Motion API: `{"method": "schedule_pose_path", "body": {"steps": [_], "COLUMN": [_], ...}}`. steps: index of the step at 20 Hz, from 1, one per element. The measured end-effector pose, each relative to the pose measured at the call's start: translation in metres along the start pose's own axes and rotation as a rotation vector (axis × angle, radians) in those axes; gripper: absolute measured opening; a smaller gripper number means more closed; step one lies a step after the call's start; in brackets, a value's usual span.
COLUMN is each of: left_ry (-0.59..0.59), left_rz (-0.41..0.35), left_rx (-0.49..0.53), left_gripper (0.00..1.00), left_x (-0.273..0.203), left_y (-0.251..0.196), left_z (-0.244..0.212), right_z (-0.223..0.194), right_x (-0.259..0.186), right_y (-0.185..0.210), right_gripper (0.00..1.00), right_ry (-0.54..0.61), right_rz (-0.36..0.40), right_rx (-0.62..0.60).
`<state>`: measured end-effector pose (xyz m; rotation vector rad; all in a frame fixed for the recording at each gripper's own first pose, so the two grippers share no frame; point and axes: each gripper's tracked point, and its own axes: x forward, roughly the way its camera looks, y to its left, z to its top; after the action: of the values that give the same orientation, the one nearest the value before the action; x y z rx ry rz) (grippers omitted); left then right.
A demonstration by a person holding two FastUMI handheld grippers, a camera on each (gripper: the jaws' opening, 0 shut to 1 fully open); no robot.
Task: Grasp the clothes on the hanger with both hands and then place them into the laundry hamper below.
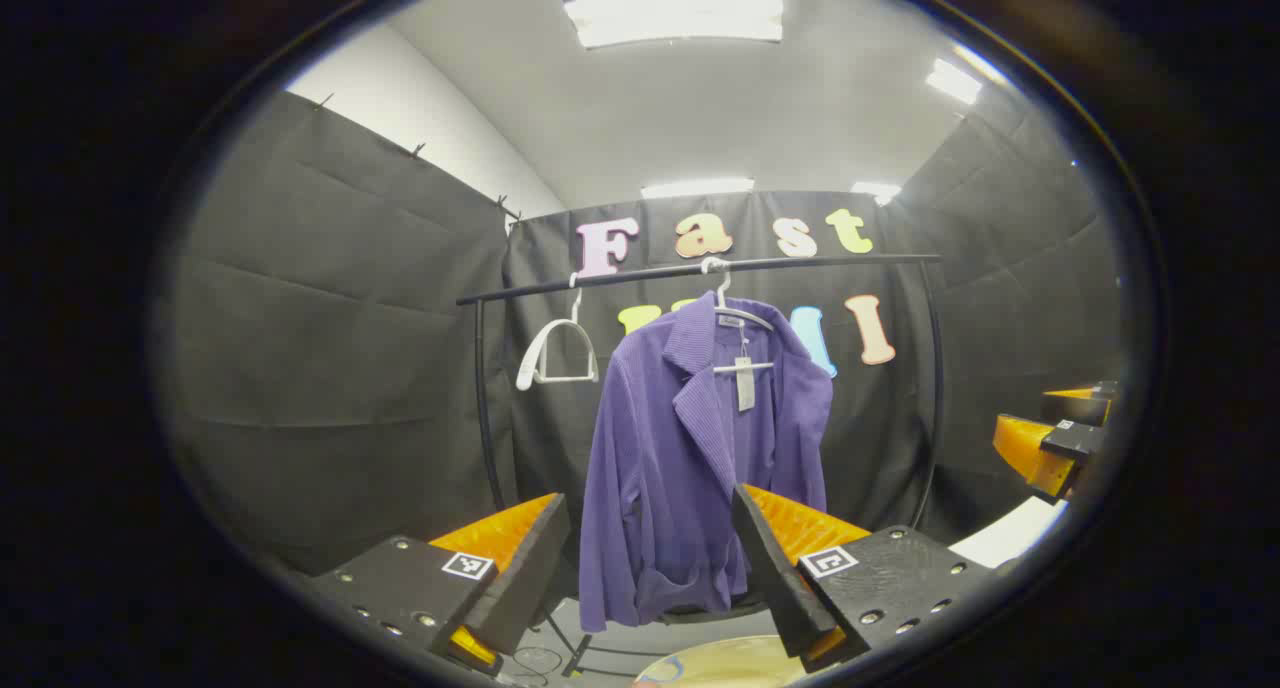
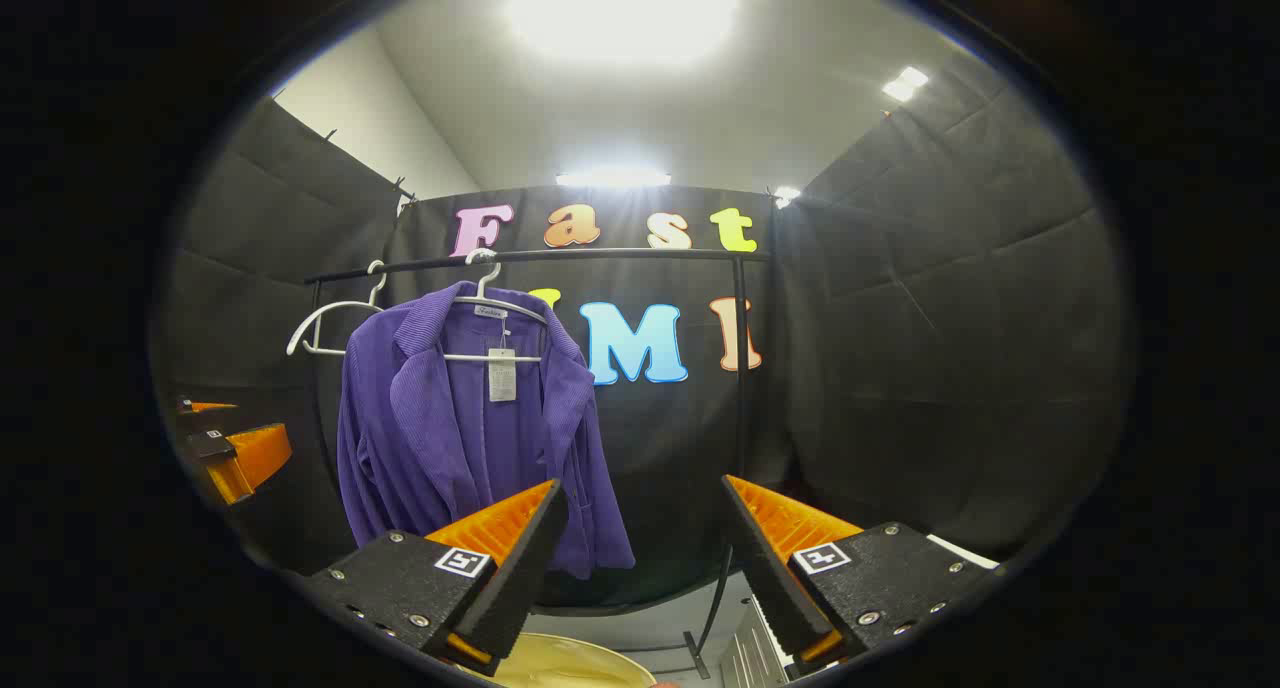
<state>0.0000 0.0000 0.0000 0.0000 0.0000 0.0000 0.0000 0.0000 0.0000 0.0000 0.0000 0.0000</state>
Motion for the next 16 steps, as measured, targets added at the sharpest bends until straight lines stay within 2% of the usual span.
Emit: {"method": "schedule_pose_path", "body": {"steps": [1, 5, 16], "left_ry": [-0.001, -0.003, 0.004], "left_rz": [-0.001, -0.006, -0.002], "left_rx": [0.000, 0.000, -0.015], "left_gripper": [0.95, 1.00, 1.00], "left_x": [0.001, 0.002, 0.007], "left_y": [0.000, 0.000, 0.000], "left_z": [-0.001, -0.002, -0.002], "right_z": [0.001, 0.000, 0.005], "right_x": [0.000, 0.002, 0.020], "right_y": [0.000, 0.000, -0.008], "right_gripper": [0.94, 0.94, 0.94], "right_ry": [0.000, 0.001, -0.001], "right_rz": [0.001, 0.000, 0.016], "right_rx": [0.000, -0.002, 0.012]}}
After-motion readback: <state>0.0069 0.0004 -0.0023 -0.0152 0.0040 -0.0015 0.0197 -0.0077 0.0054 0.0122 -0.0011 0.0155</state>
